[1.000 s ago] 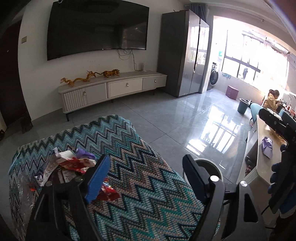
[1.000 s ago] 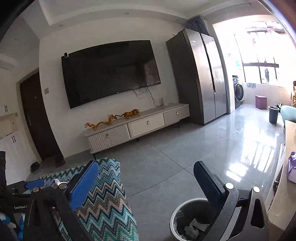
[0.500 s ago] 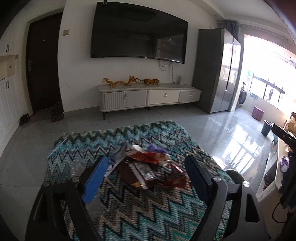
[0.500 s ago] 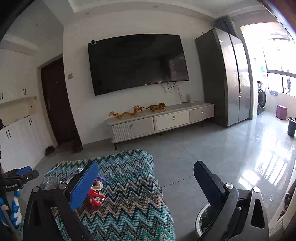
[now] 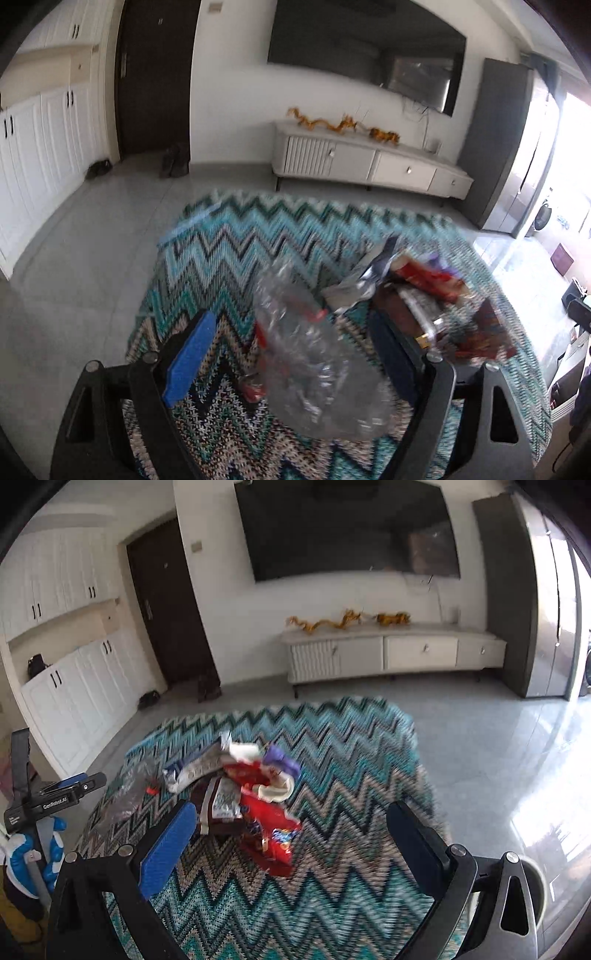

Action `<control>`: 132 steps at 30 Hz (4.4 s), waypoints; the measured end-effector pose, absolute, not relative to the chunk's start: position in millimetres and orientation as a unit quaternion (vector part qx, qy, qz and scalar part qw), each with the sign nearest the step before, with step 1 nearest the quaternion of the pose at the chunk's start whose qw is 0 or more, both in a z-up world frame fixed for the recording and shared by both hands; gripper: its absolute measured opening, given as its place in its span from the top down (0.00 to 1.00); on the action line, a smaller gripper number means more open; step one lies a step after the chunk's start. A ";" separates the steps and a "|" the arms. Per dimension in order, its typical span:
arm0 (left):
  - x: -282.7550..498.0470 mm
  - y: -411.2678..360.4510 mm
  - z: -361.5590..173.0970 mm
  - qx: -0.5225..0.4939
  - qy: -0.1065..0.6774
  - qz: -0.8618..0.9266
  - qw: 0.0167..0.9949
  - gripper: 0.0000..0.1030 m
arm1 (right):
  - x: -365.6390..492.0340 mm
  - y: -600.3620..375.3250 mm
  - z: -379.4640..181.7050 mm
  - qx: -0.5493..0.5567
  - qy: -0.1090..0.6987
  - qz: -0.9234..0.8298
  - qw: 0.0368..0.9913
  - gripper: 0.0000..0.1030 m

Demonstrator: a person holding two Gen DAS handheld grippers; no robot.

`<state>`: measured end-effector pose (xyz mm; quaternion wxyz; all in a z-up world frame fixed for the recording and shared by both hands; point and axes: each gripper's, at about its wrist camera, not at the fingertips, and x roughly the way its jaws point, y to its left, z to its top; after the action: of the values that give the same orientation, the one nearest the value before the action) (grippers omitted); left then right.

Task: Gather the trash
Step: 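Grasp the clear plastic bag with the left tool while the right tool grasps the red snack bag, then carry both bags over the white bin and open both tools to drop them, then return both tools to the table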

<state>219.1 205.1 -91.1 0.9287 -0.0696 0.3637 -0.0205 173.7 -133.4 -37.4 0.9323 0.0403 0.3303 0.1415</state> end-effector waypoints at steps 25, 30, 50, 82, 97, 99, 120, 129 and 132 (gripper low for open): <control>233.8 196.1 -159.6 -0.092 0.425 -0.047 0.899 0.71 | 223.8 -99.8 -123.0 0.048 0.430 0.196 0.880 0.55; 223.9 197.8 -157.9 -0.113 0.421 -0.049 0.899 0.80 | 219.7 -103.4 -126.3 0.059 0.429 0.213 0.876 0.78; 158.9 107.1 -62.9 -0.013 0.336 -0.069 0.939 0.82 | 145.4 -140.0 -71.6 0.081 0.337 0.258 0.902 0.80; 129.4 -144.4 -46.6 0.226 0.297 -0.215 0.902 0.82 | 46.6 -354.3 -84.4 0.209 0.277 0.091 0.933 0.80; 180.9 -342.6 -108.4 0.241 0.391 -0.365 0.810 0.80 | 39.7 -477.6 -154.5 0.260 0.329 -0.047 0.906 0.80; 193.2 -367.1 -121.3 0.220 0.417 -0.382 0.795 0.80 | 43.7 -489.7 -166.0 0.264 0.339 -0.064 0.901 0.80; 238.4 -427.4 -166.2 0.102 0.509 -0.418 0.746 0.47 | 69.3 -534.9 -231.8 0.271 0.407 -0.158 0.858 0.52; 227.2 -382.2 -119.9 0.121 0.457 -0.410 0.780 0.47 | 59.3 -525.7 -191.0 0.258 0.378 -0.163 0.874 0.48; 229.3 -355.1 -98.9 0.117 0.439 -0.399 0.797 0.47 | 57.7 -515.9 -167.0 0.248 0.359 -0.158 0.886 0.46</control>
<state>229.3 -355.1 -98.9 0.7966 0.1170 0.4386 -0.3993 57.7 -515.9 -167.0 0.8861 0.2477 0.3585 -0.1579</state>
